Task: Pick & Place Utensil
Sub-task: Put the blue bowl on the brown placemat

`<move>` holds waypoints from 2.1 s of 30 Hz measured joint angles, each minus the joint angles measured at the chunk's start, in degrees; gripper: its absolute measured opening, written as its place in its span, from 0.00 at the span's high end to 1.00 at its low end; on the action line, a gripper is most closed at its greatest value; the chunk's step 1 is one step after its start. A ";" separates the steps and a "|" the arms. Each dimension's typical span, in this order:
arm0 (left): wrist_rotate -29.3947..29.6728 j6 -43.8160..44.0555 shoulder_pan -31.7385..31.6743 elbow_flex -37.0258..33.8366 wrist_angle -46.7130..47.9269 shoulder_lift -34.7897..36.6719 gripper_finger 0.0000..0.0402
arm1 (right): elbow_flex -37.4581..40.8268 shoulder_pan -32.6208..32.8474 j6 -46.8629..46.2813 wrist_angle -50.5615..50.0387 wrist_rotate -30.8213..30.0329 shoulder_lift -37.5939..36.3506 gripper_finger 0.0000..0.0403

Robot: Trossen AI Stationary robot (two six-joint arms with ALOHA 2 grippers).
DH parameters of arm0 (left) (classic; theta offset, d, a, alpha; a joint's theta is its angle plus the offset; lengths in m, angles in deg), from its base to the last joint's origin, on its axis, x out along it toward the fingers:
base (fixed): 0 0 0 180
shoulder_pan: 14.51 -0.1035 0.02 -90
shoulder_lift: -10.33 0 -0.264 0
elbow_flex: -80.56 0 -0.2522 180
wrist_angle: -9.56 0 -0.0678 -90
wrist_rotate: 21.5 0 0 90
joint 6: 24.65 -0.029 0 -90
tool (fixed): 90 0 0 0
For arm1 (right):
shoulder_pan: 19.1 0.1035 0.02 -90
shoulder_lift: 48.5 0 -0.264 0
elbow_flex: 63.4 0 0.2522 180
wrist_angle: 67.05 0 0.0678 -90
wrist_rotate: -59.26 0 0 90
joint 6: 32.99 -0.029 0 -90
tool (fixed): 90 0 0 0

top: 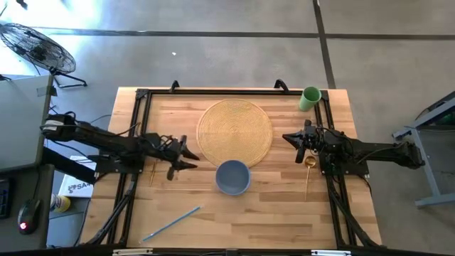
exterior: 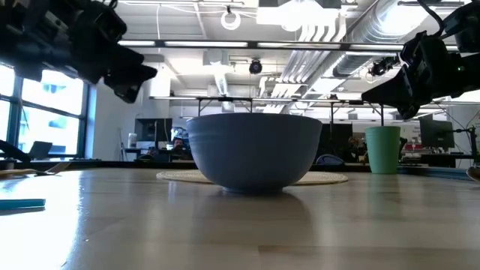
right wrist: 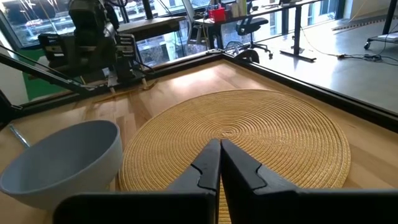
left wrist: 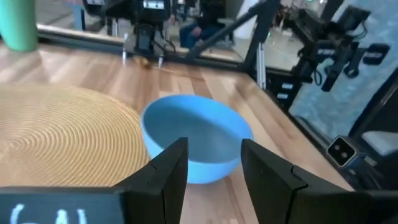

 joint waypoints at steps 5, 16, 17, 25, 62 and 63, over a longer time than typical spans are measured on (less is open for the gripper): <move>-0.80 -2.85 1.35 4.86 0.51 -7.70 0.63 | 0.00 0.00 0.01 0.06 0.00 0.00 1.00; 0.26 -11.32 7.82 23.15 13.42 -25.38 0.58 | 0.00 0.00 -0.01 0.12 0.00 0.00 0.98; 1.11 -12.16 7.82 25.51 15.97 -26.65 0.55 | 0.00 0.00 -0.01 0.12 0.00 0.00 0.98; 1.16 -22.70 7.74 41.12 30.82 -33.53 0.41 | 0.00 0.00 0.01 0.12 0.00 0.00 0.98; 11.26 -7.75 16.02 44.45 24.15 -47.77 0.54 | 0.00 0.00 0.00 0.12 0.00 0.02 0.98; 11.26 -7.79 15.99 44.45 23.39 -47.75 0.56 | 0.00 0.00 -0.01 0.13 0.00 0.02 0.98</move>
